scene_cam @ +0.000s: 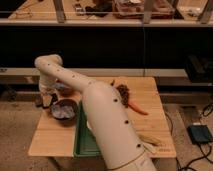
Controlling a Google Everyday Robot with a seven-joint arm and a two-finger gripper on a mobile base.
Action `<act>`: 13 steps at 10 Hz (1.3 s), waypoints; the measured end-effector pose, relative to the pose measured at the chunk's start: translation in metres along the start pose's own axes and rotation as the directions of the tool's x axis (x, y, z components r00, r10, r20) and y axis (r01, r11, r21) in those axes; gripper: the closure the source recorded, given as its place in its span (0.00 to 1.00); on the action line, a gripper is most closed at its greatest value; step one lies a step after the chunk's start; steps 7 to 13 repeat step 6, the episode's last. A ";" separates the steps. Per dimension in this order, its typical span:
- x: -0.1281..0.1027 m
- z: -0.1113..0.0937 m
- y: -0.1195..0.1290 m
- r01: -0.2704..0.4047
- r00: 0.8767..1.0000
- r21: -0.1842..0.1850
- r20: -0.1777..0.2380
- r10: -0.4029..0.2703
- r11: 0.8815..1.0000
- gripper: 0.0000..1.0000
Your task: Place eraser in metal cup
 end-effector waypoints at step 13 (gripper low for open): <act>0.002 0.004 0.000 0.153 0.988 -0.020 0.007 -0.153 0.988 1.00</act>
